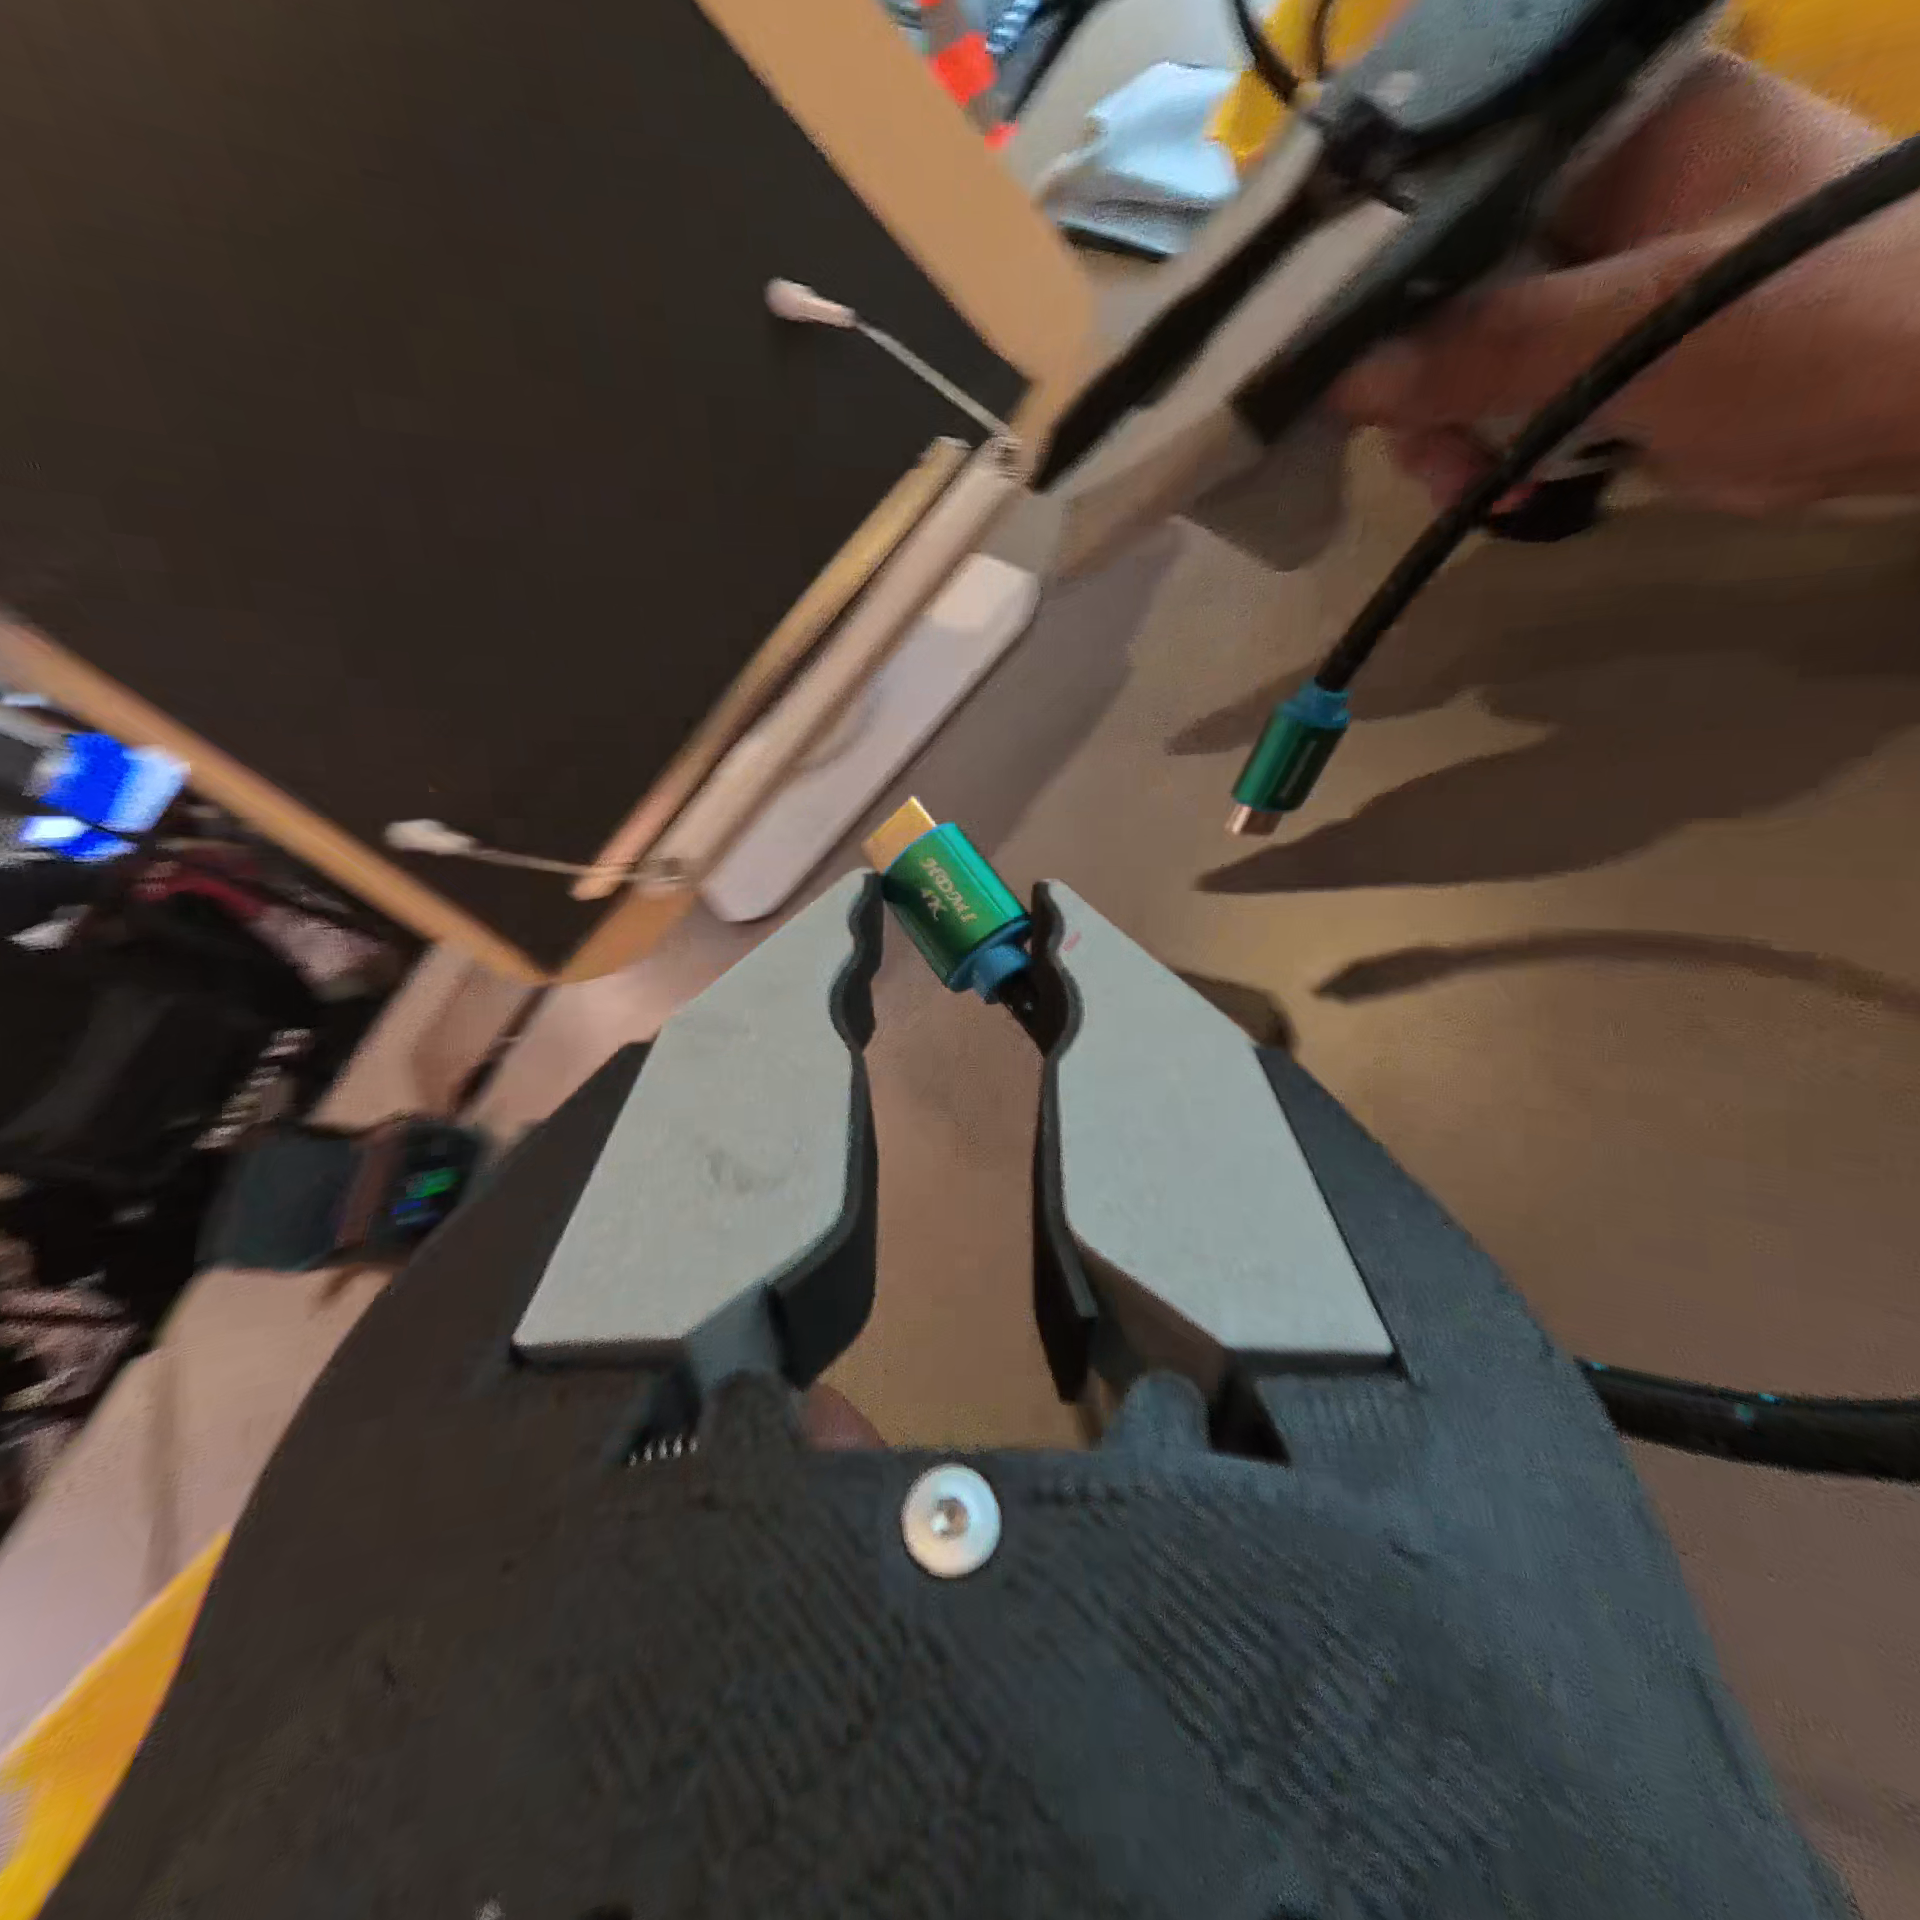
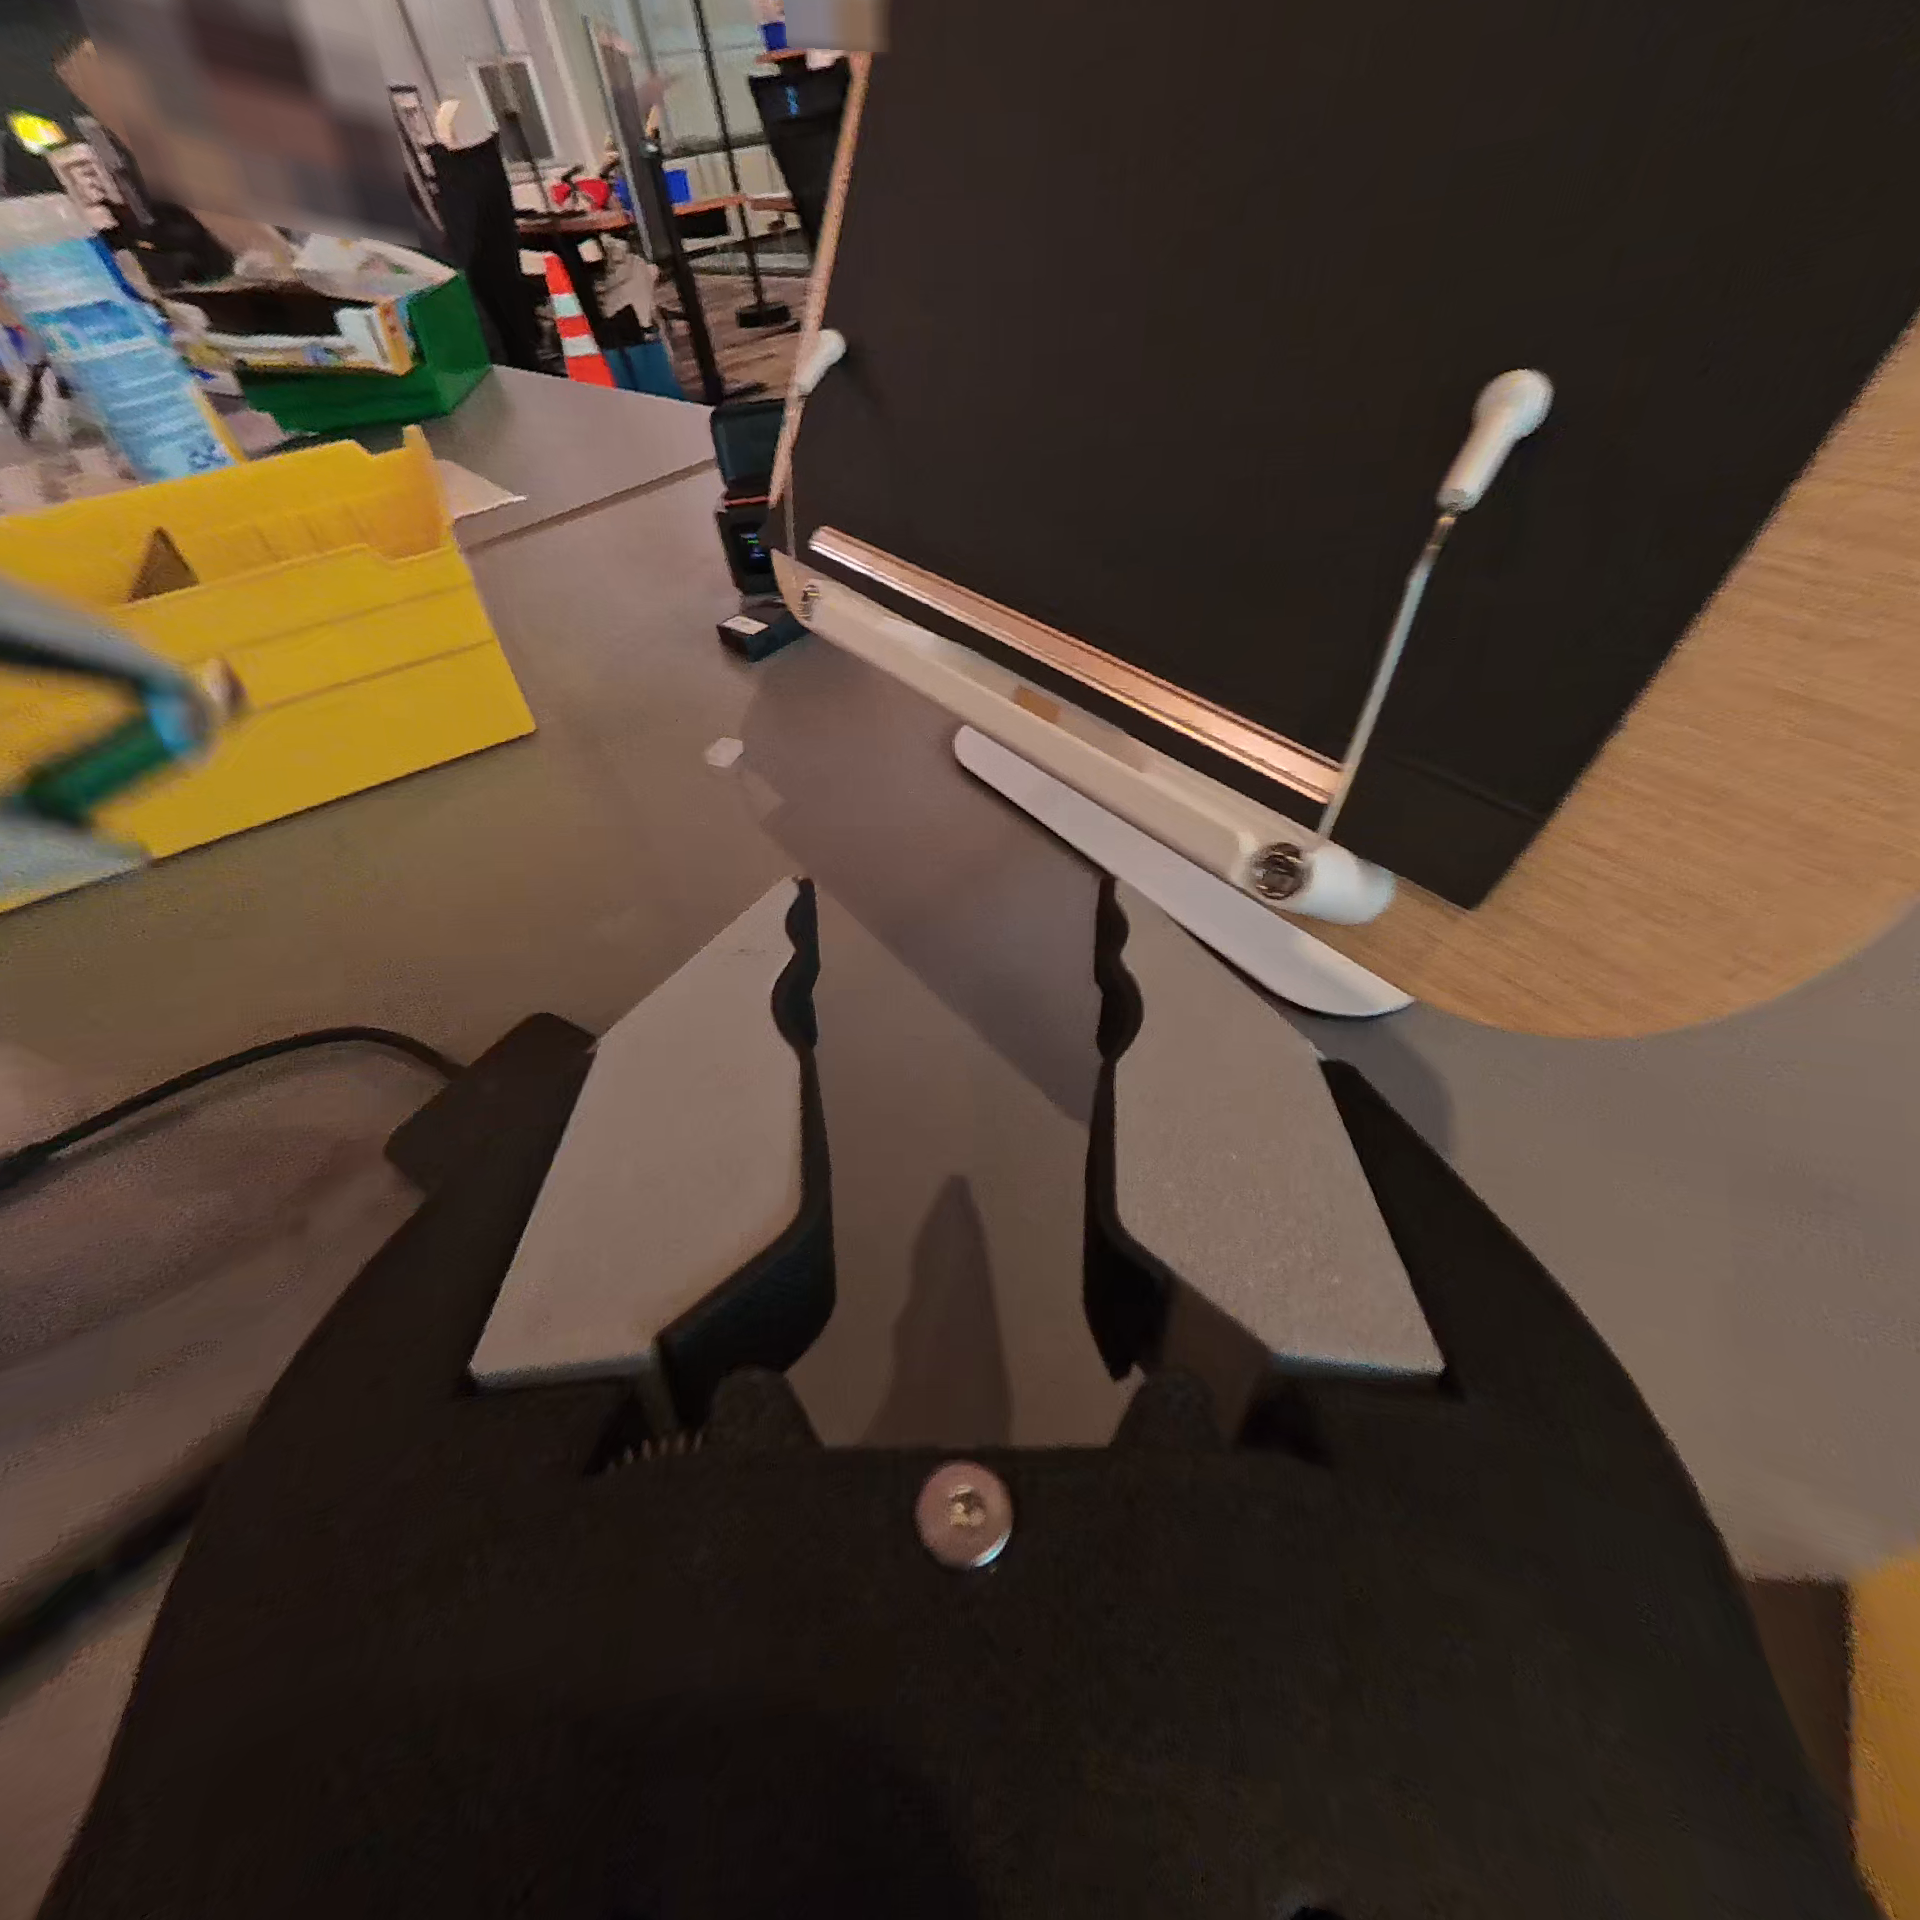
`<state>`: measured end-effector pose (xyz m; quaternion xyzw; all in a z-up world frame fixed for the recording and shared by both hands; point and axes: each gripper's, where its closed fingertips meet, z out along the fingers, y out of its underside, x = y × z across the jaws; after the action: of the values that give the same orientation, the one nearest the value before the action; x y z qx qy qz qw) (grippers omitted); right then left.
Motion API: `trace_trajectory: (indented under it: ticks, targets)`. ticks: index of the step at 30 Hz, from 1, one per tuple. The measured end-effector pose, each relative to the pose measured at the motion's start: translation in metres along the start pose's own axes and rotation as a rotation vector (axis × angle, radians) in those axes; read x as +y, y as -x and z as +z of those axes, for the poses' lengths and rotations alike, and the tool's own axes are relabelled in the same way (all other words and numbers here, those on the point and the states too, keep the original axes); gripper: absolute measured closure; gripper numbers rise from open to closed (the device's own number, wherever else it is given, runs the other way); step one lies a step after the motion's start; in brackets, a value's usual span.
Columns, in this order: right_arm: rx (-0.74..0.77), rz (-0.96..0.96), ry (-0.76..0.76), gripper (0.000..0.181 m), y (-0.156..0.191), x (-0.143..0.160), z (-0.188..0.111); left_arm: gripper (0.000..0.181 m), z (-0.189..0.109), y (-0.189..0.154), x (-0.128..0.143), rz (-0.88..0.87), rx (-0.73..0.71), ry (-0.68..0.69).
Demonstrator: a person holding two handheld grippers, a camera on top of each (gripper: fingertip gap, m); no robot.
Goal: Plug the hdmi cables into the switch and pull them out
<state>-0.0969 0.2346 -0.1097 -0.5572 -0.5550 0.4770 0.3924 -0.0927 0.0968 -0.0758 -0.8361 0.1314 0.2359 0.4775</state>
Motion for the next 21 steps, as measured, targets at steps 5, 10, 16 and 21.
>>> trace_trajectory:
  ticks: [5,10,16,21]
  targets:
    - [0.064,0.027,0.039,0.13,-0.02,0.007,-0.003,0.152,0.061,-0.058,0.022,-0.067,0.181,0.078]
    - [0.114,-0.005,0.119,0.129,-0.033,0.019,-0.002,0.124,0.067,-0.05,0.006,-0.266,0.344,-0.024]
    - [-0.131,0.011,0.145,0.124,0.011,0.025,0.009,0.118,0.071,-0.003,0.026,-0.375,0.382,-0.102]
    - [-0.255,-0.022,0.181,0.12,0.041,0.033,0.015,0.116,0.065,-0.02,0.08,-0.29,0.487,0.087]
